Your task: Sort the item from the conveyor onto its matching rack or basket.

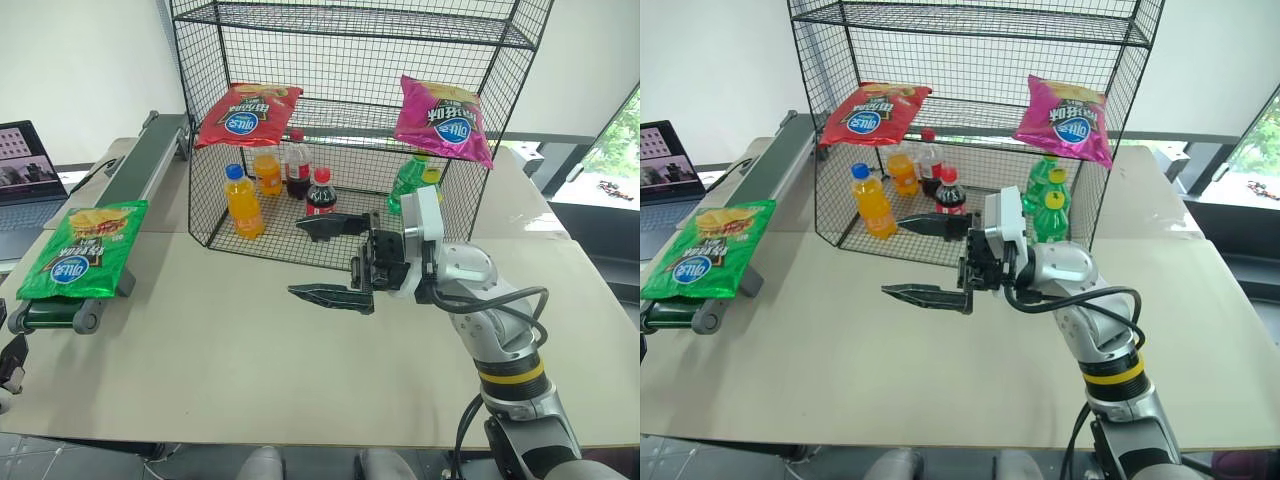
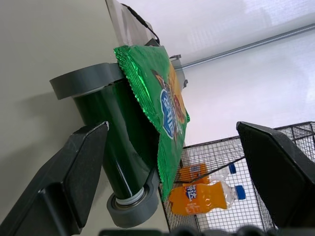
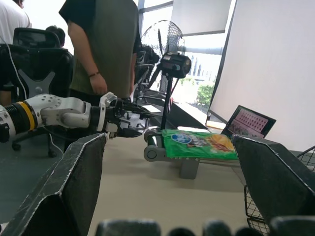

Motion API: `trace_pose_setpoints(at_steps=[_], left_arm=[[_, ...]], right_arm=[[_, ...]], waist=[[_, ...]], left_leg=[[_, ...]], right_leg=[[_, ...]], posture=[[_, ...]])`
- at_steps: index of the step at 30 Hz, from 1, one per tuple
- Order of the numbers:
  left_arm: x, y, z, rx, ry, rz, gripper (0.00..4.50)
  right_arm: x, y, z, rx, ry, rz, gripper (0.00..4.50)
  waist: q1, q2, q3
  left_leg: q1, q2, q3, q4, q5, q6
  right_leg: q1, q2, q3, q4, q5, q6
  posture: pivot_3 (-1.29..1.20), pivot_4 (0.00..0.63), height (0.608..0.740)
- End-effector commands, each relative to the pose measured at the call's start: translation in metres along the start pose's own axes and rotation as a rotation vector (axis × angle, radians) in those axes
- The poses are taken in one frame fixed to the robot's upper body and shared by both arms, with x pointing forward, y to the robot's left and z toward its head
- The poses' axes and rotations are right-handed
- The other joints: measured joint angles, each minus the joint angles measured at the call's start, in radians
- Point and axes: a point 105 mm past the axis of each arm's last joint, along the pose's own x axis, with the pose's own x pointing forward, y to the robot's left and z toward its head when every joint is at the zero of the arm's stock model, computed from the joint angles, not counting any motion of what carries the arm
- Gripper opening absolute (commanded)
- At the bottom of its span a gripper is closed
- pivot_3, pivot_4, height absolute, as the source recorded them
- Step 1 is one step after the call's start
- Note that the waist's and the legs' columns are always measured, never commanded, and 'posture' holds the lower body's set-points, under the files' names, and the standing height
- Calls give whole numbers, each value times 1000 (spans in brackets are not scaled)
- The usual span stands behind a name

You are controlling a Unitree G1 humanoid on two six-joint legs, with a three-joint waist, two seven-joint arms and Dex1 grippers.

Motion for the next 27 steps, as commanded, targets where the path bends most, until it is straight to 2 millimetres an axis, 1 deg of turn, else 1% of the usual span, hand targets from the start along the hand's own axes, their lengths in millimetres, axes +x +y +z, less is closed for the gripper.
trace_pose_setpoints(at_steps=[1, 4, 9, 13, 14, 15, 16, 17, 19, 20, 21, 22, 23, 24, 27], left_arm=[[-2, -3, 0, 15, 1, -23, 4460], [-1, -4, -2, 10, 8, -30, 4460], [6, -1, -14, 18, 47, -32, 4460], [11, -4, -15, 37, 37, -47, 4460], [11, -8, -15, 40, 34, -65, 3944], [11, -11, -14, 41, 33, -79, 3735], [10, -14, -13, 43, 31, -85, 3265], [9, -15, -11, 47, 27, -89, 2897], [8, -16, -8, 52, 22, -87, 1976], [5, -17, -6, 55, 15, -86, 1606], [3, -20, -4, 58, 10, -89, 1063], [1, -26, -2, 64, 6, -104, 602], [0, -33, -1, 69, 3, -123, 246], [0, -41, 0, 73, 3, -143, 53], [6, -75, -7, 101, 27, -229, 53]], right_arm=[[4, 1, 19, -50, -48, 17, 4500], [4, 0, 19, -50, -46, 18, 4500], [6, -1, 21, -53, -47, 19, 4500], [5, -2, 21, -52, -43, 14, 4500], [5, -2, 20, -52, -41, 11, 4500], [5, -2, 20, -52, -40, 10, 4500], [4, -3, 20, -52, -39, 5, 4500], [4, -3, 19, -52, -37, 0, 4500], [3, -3, 19, -52, -34, -8, 4500], [2, -3, 18, -53, -32, -15, 4500], [1, -4, 18, -53, -30, -23, 4500], [0, -4, 18, -52, -28, -36, 4500], [-1, -5, 17, -51, -27, -49, 4500], [-2, -5, 17, -50, -26, -63, 4500], [-7, -10, 15, -48, -25, -132, 4500]], waist=[[1, 0, 0], [4, 0, 0], [3, 0, 0], [1, 0, 0], [1, 0, 0], [1, 0, 0], [1, 0, 0], [1, 0, 0], [0, 0, 0], [0, 0, 0], [0, 0, 0], [0, -1, 0], [1, -1, 0], [3, -1, 0], [7, -1, 1]], left_leg=[[0, 0, 0, 0, 0, 0], [0, 0, 0, 0, 0, 0], [0, 0, 0, 0, 0, 0], [0, 0, 0, 0, 0, 0], [0, 0, 0, 0, 0, 0], [0, 0, 0, 0, 0, 0], [0, 0, 0, 0, 0, 0], [0, 0, 0, 0, 0, 0], [0, 0, 0, 0, 0, 0], [0, 0, 0, 0, 0, 0], [0, 0, 0, 0, 0, 0], [0, 0, 0, 0, 0, 0], [0, 0, 0, -1, 0, 0], [0, 0, 0, -1, 0, 0], [-1, 0, 0, 0, 0, 0]], right_leg=[[0, 0, 0, 0, 0, 0], [0, 0, 0, 0, 0, 0], [0, 0, 0, -1, 0, 0], [0, 0, 0, -1, 0, 0], [0, 0, 0, -1, 0, 0], [0, 0, 0, -1, 0, 0], [0, 0, 0, -1, 0, 0], [0, 0, 0, -1, 0, 0], [0, 0, 0, -1, 0, 0], [0, 0, 0, -1, 0, 0], [0, 0, 0, -1, 0, 0], [0, 0, 0, -1, 0, 0], [0, 0, 0, -1, 0, 0], [0, 0, 0, -1, 0, 0], [0, -1, 0, -1, 0, 0]], posture=[[0, 150, 738], [0, 150, 738], [0, 150, 738], [0, 150, 738], [0, 150, 738], [0, 150, 738], [0, 150, 738], [0, 150, 738], [0, 150, 738], [0, 150, 738], [0, 150, 738], [0, 150, 738], [0, 150, 738], [0, 150, 738], [0, 150, 738]])
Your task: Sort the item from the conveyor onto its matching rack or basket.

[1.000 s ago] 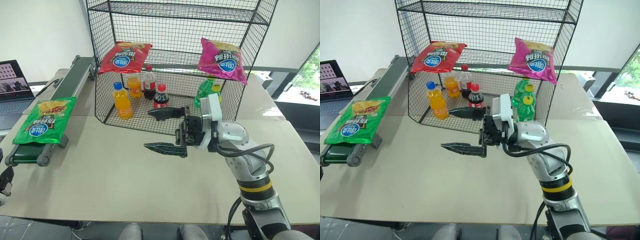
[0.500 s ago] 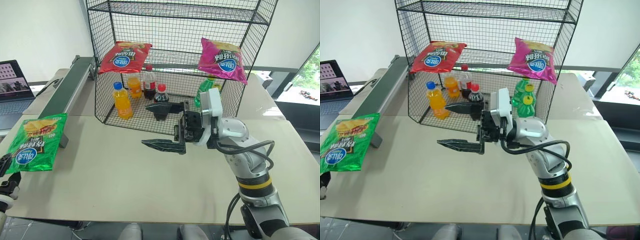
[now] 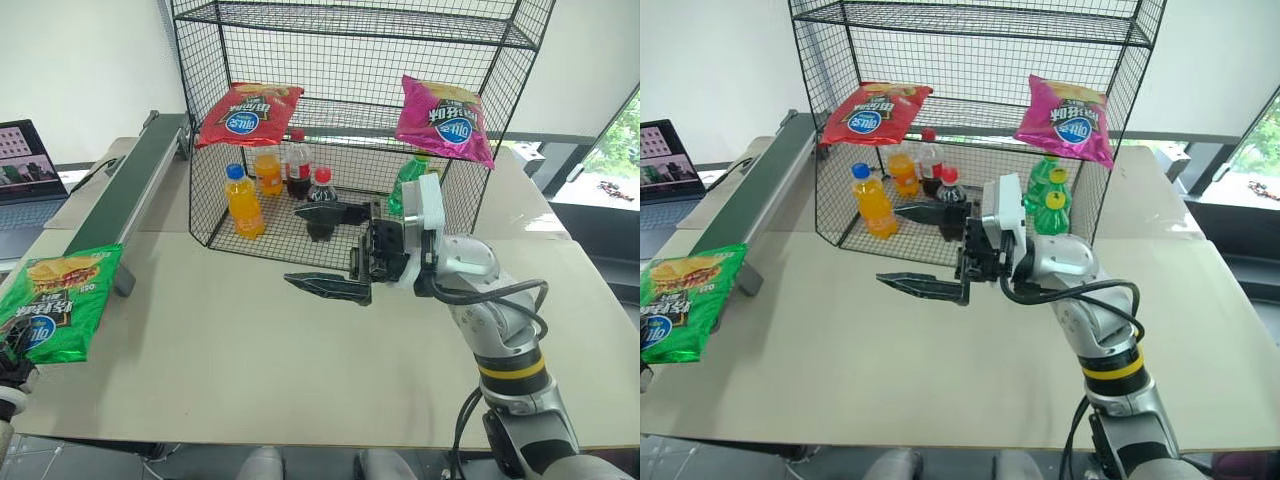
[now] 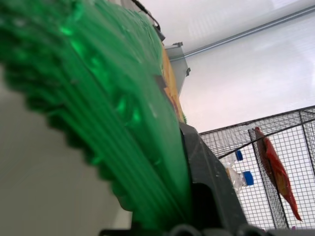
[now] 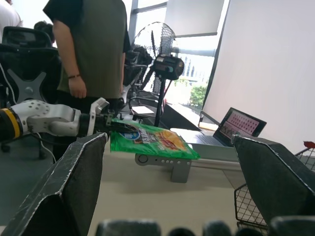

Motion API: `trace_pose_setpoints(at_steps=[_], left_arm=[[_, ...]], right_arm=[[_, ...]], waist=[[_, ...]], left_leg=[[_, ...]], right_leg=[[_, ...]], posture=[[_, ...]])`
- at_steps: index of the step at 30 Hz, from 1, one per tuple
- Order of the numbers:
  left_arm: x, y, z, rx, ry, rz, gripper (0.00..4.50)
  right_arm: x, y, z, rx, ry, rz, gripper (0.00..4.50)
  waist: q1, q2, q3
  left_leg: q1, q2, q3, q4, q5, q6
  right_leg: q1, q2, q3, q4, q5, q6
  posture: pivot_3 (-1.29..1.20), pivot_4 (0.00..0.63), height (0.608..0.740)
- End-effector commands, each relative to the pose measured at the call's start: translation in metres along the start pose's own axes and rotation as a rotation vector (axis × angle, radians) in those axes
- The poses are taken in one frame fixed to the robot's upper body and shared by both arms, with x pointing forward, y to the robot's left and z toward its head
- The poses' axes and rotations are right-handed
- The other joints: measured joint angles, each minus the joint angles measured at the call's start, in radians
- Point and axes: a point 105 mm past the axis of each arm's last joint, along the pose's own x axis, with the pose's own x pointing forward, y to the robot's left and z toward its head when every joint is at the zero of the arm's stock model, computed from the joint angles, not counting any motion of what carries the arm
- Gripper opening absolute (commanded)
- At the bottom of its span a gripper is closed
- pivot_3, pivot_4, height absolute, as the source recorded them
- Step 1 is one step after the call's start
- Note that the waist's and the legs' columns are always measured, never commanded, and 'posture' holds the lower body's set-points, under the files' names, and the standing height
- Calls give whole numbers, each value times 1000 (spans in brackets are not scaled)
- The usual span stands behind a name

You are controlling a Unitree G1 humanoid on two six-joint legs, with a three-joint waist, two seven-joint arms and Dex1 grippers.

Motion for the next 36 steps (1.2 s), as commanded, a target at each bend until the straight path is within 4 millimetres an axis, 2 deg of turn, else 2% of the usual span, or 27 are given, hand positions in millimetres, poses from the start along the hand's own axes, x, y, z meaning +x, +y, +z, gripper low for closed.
trace_pose_setpoints(at_steps=[1, 4, 5, 10, 15, 19, 21, 24, 26, 32, 36], left_arm=[[13, -60, 2, 66, 12, -167, 53], [25, -111, -16, 92, 74, -320, 53], [30, -133, -26, 112, 108, -386, 53], [54, -207, -74, 119, 253, -606, 53], [67, -259, -118, 85, 422, -775, 53], [74, -303, -151, -14, 553, -930, 53], [75, -317, -170, -58, 620, -985, 53], [78, -335, -211, -129, 726, -1062, 53], [82, -344, -226, -169, 753, -1091, 53], [102, -369, -254, -261, 728, -1111, 53], [119, -379, -259, -315, 640, -1115, 53]], right_arm=[[-7, -5, 13, -48, -36, -87, 4500], [-14, -15, 13, -63, -44, -216, 4500], [-18, -19, 15, -83, -48, -271, 4500], [-30, -35, 27, -203, -84, -532, 4500], [-43, -37, 44, -322, -119, -739, 4500], [-54, -34, 47, -371, -103, -848, 4500], [-58, -32, 48, -386, -95, -882, 4500], [-67, -27, 51, -417, -80, -950, 4500], [-70, -24, 53, -431, -72, -976, 4500], [-76, -19, 58, -451, -64, -1039, 4500], [-75, -18, 60, -449, -63, -1050, 4500]], waist=[[3, 0, 0], [8, -1, 0], [7, -1, 0], [10, -1, 0], [-7, 0, 1], [-4, 0, 1], [1, 1, 1], [0, 1, 1], [-1, 1, 1], [-8, 2, 2], [-6, 2, 2]], left_leg=[[0, 0, 0, 0, 0, 0], [0, 0, -1, 0, 1, -1], [0, 0, -1, 0, 1, -1], [0, -1, 0, 0, 1, -1], [-1, -2, 0, -1, 1, -2], [-2, -2, 0, 0, 1, -2], [-2, -2, 0, 0, 1, -2], [-1, -4, 0, 0, 1, -2], [-2, -4, 0, 1, 2, -2], [-2, -4, 0, 0, 2, -2], [-3, -4, 0, 0, 2, -2]], right_leg=[[0, 0, 0, 0, 0, 0], [0, 0, 0, 0, 0, 0], [1, 0, 0, -1, 0, 0], [1, 0, 0, -1, 0, 0], [0, 0, 0, 0, 0, 1], [0, 1, 0, 0, 0, 1], [1, 1, 0, 0, 0, 1], [2, 0, 1, -1, 0, 3], [2, 0, 1, -1, -1, 4], [0, 1, 2, -2, -2, 6], [1, 1, 2, -3, -5, 10]], posture=[[0, 150, 738], [0, 150, 738], [0, 150, 738], [0, 150, 738], [0, 150, 738], [0, 150, 738], [0, 150, 738], [0, 150, 738], [0, 150, 738], [0, 150, 738], [0, 150, 738]])
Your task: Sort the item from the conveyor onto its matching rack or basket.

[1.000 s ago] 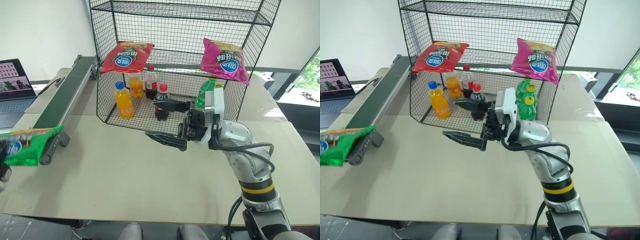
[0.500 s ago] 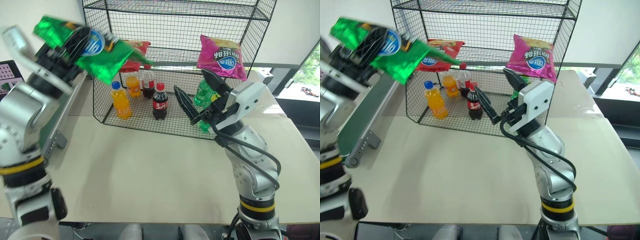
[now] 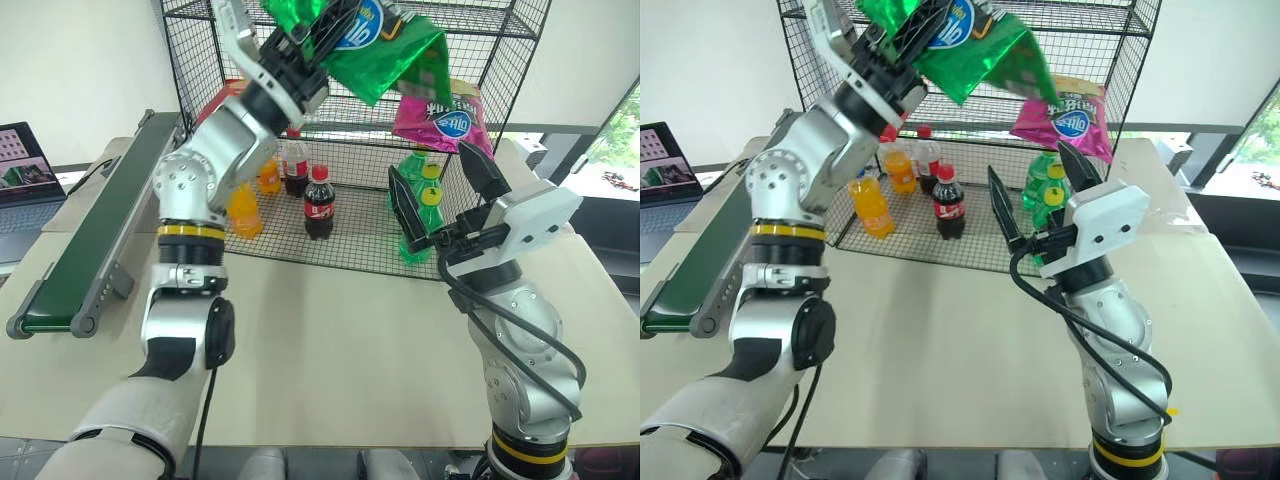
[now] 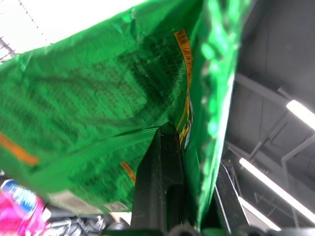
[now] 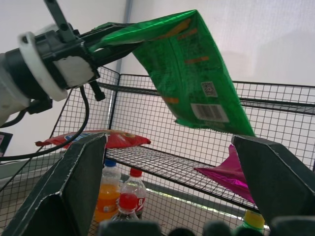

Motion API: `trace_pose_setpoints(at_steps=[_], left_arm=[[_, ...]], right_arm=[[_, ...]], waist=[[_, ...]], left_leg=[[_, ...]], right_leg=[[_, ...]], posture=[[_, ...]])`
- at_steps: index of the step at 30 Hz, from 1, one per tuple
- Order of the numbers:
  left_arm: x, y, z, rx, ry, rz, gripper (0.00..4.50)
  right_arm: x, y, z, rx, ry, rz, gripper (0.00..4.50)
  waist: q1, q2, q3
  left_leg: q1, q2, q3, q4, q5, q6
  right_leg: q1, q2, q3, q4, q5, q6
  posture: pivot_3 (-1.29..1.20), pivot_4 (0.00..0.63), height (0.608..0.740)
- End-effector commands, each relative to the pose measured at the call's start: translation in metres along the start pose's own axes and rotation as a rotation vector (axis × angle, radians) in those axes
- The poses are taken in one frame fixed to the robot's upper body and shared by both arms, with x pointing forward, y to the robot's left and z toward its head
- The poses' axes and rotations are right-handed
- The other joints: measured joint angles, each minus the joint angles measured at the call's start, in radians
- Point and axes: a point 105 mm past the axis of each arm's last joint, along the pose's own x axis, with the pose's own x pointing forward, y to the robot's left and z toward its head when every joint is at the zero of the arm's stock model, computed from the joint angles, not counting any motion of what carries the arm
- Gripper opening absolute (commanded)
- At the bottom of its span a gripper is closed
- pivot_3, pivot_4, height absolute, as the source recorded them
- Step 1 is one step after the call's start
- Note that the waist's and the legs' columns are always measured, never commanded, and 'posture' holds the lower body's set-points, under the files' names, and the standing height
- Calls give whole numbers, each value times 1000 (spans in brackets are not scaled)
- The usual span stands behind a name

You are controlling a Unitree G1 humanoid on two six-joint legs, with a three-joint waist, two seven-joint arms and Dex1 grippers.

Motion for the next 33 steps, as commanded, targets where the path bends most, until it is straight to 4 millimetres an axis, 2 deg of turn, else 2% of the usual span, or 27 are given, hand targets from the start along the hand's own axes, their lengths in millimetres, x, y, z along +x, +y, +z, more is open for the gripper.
trace_pose_setpoints(at_steps=[1, 3, 5, 10, 17, 22, 25, 30, 33], left_arm=[[7, 0, 22, 9, -132, -51, 53], [2, 12, 22, 12, -156, -28, 53], [-10, 35, 15, 17, -162, 42, 53], [-28, 70, -14, 40, -119, 193, 53], [-34, 73, -15, 32, -139, 272, 53], [-46, 75, -24, 61, -74, 379, 53], [-51, 72, -23, 89, -71, 413, 53], [-55, 83, 3, 66, -201, 501, 53], [-58, 91, 12, 21, -264, 564, 53]], right_arm=[[0, 1, 16, -15, -52, -12, 4500], [-1, 1, 17, -12, -50, -13, 4500], [-1, 1, 17, -10, -46, -16, 4500], [-1, 3, 16, 3, -36, -7, 4500], [4, 5, 14, 15, -37, 8, 4500], [5, 5, 13, 18, -35, 13, 4500], [5, 4, 12, 20, -32, 13, 4500], [6, 7, 10, 32, -27, 24, 4500], [6, 7, 11, 32, -29, 29, 4500]], waist=[[0, 0, 0], [0, 0, 0], [-1, 0, 0], [6, 0, 1], [5, -2, 2], [3, -1, 3], [7, -1, 3], [8, -2, 3], [5, -2, 3]], left_leg=[[0, 0, 0, 0, 0, 0], [0, 0, 0, 0, 0, 0], [0, 0, 0, 0, 0, 0], [0, 0, 0, 0, 0, 0], [-1, 0, 0, 1, 0, 0], [0, 0, 0, 1, 0, 0], [0, 0, 0, 1, 0, 0], [0, -1, -1, 1, 0, 0], [0, -1, -1, 1, 0, 0]], right_leg=[[0, 0, 0, 0, 0, 0], [0, 0, 0, 0, 0, 1], [0, 0, 0, 0, -1, 1], [0, 0, 0, 1, -1, 1], [0, -1, 0, 1, 0, 2], [1, -1, 0, 1, 0, 2], [1, -1, 0, 2, 0, 2], [1, -1, 0, 1, 0, 2], [1, -1, 0, 1, 0, 3]], posture=[[0, 150, 738], [0, 150, 738], [0, 150, 738], [0, 150, 738], [0, 150, 738], [0, 150, 738], [0, 150, 738], [0, 150, 738], [0, 150, 738]])
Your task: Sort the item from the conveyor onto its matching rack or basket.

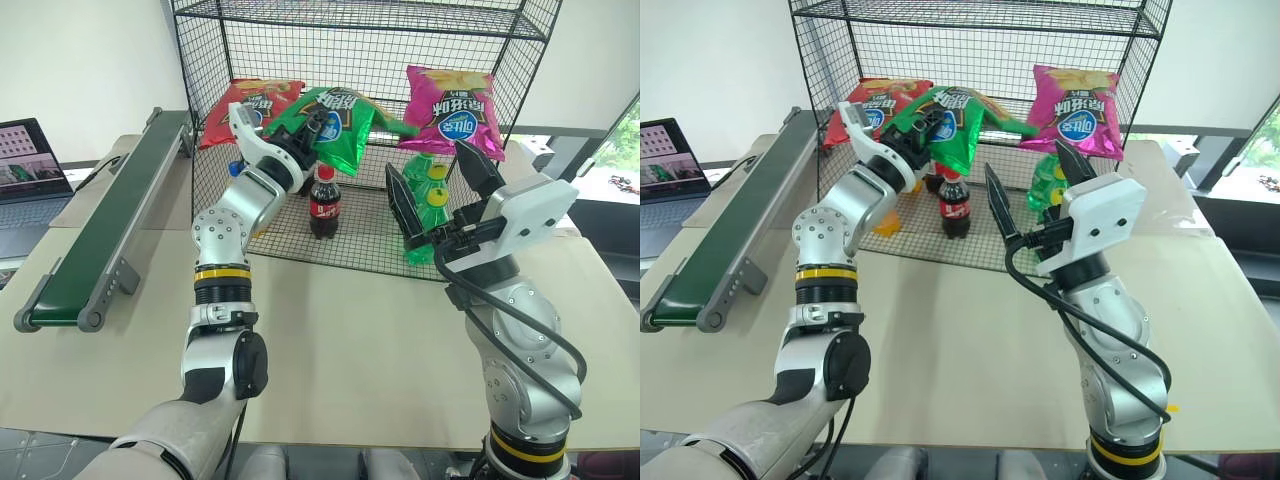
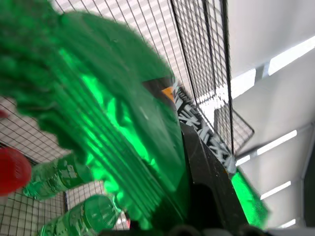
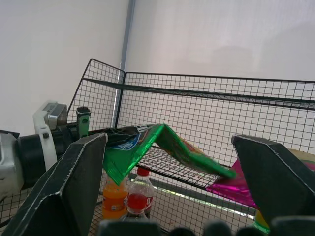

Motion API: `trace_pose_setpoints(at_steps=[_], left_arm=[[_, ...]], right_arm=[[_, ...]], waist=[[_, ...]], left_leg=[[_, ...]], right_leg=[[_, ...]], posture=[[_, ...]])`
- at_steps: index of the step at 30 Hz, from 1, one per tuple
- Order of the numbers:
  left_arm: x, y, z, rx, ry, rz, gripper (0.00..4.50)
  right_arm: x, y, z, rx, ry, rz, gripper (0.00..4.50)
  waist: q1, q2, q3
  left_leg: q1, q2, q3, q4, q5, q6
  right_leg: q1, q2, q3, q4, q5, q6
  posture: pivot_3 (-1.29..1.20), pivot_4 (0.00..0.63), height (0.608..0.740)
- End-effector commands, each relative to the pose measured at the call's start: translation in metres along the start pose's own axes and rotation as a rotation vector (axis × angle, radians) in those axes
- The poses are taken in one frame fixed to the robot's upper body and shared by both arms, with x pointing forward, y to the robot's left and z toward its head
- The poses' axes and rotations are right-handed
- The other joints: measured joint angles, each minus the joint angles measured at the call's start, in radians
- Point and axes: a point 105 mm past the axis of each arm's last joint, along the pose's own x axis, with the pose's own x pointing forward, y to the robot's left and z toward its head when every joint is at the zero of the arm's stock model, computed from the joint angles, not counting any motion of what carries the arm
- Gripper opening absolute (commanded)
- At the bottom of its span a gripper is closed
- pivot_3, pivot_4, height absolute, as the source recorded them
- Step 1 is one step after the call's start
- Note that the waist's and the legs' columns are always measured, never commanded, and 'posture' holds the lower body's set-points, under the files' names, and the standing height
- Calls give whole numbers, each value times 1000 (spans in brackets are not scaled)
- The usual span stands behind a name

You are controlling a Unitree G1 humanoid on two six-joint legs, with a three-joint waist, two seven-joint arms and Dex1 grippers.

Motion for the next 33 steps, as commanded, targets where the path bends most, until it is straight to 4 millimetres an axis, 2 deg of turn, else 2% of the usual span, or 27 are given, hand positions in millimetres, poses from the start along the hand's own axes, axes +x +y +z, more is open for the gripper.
trace_pose_setpoints(at_steps=[1, 5, 9, 13, 21, 27, 30, 33], left_arm=[[5, -5, 15, -28, -76, 39, 53], [4, -11, 9, -10, -63, 44, 53], [11, -22, -13, 16, -21, 52, 53], [22, -25, -27, 29, -31, 92, 53], [41, -11, -31, 51, -107, 200, 53], [51, -15, -39, 29, -95, 182, 53], [52, -24, -45, 2, -79, 128, 902], [47, -30, -44, 9, -62, 98, 2283]], right_arm=[[2, 3, 12, 7, -49, 17, 4500], [2, 2, 12, 5, -50, 20, 4500], [3, 4, 11, 10, -43, 27, 4500], [1, 3, 2, -13, 14, 18, 4500], [-7, -6, -13, -75, 103, -52, 4500], [-9, -8, -14, -96, 117, -80, 4500], [-10, -7, -14, -95, 119, -87, 4500], [-15, -6, -16, -87, 132, -71, 4500]], waist=[[0, 0, 0], [2, 0, 0], [5, 0, 0], [4, -1, 0], [1, -1, 1], [1, -1, 1], [0, -1, 1], [0, -1, 1]], left_leg=[[0, 0, 0, 0, 0, 0], [-1, 0, 0, 0, 0, 0], [-1, 0, 0, 0, 0, 0], [-1, -1, 0, 0, 0, -1], [0, -1, 0, -1, 0, -1], [-1, -1, 0, -1, 0, -1], [-1, -1, 0, -1, 0, -1], [-1, -1, 0, -1, 0, -1]], right_leg=[[0, 0, 0, 0, 0, 0], [0, 0, 0, -1, 0, 0], [0, 0, 0, -1, 0, 0], [0, 0, 0, -1, 0, 0], [0, 0, 0, -2, 0, 1], [0, -1, 0, -2, 0, 1], [0, -1, 0, -2, 0, 1], [0, -1, 0, -2, 0, 1]], posture=[[0, 150, 738], [0, 150, 738], [0, 150, 738], [0, 150, 738], [0, 150, 738], [0, 150, 738], [0, 150, 738], [0, 150, 738]])
